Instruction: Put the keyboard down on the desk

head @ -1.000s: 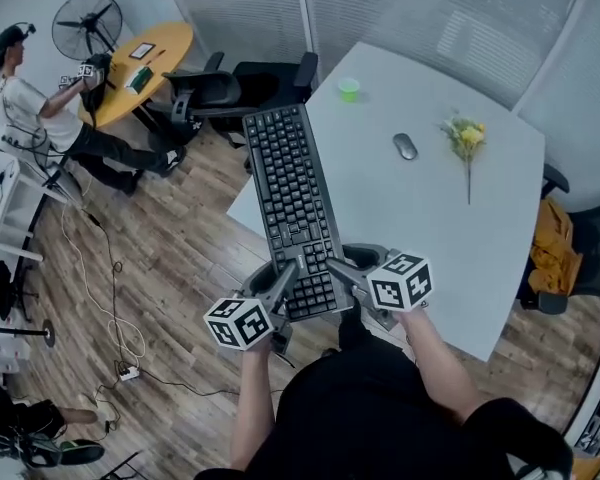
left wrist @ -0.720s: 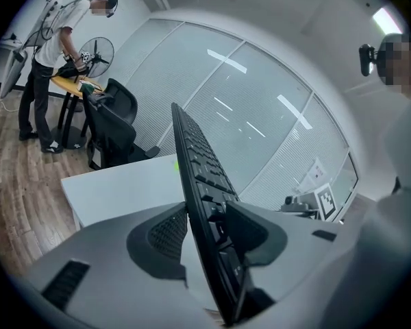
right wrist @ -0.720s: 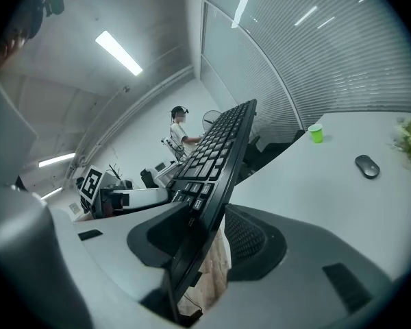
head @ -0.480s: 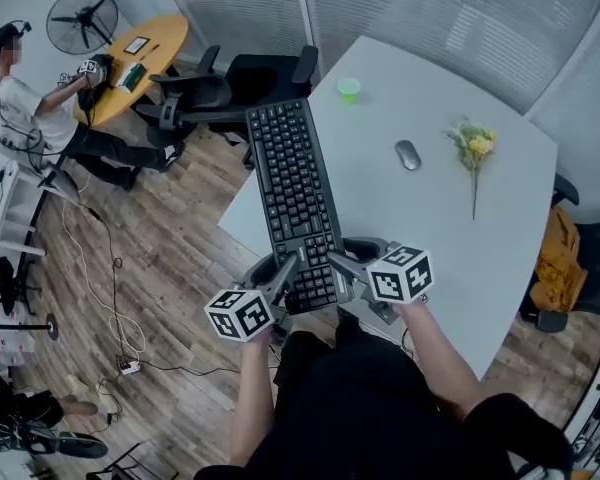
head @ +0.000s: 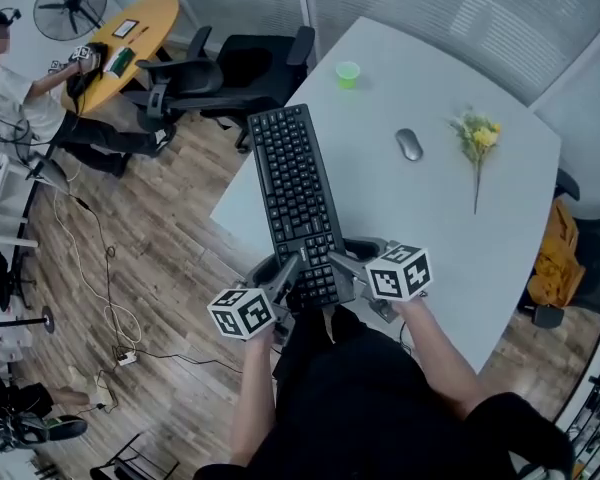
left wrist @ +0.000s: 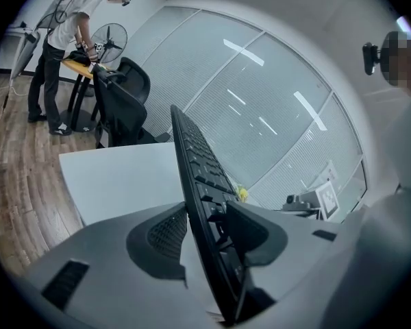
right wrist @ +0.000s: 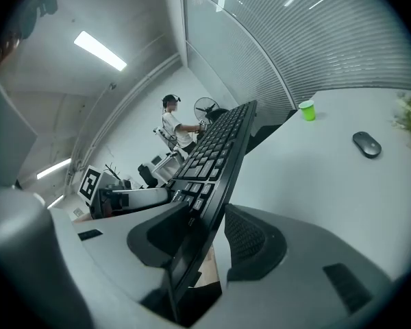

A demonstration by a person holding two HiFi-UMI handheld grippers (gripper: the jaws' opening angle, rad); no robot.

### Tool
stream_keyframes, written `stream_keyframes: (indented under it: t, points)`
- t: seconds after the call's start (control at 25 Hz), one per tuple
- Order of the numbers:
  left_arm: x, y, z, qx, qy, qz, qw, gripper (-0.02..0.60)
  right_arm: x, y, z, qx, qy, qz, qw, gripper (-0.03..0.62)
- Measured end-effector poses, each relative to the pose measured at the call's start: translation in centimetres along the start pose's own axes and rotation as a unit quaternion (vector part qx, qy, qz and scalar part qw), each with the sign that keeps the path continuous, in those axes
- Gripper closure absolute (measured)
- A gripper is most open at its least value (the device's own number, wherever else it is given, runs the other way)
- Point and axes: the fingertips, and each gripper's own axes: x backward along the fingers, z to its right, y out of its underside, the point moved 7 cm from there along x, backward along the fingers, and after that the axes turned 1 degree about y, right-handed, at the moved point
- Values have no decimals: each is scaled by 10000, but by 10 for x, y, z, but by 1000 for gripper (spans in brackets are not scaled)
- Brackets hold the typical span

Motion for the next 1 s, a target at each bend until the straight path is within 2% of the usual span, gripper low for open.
stream_keyframes:
  t: [0.56,1.0]
  points:
    - [-48,-12,-55,104,354,-762,9964,422,-40,2,36,-650,559,-125,9962,418]
    - [-97,-23,-93,204,576,-1189,9910,422,-68,-4,74,-999,926,-115,9906,418]
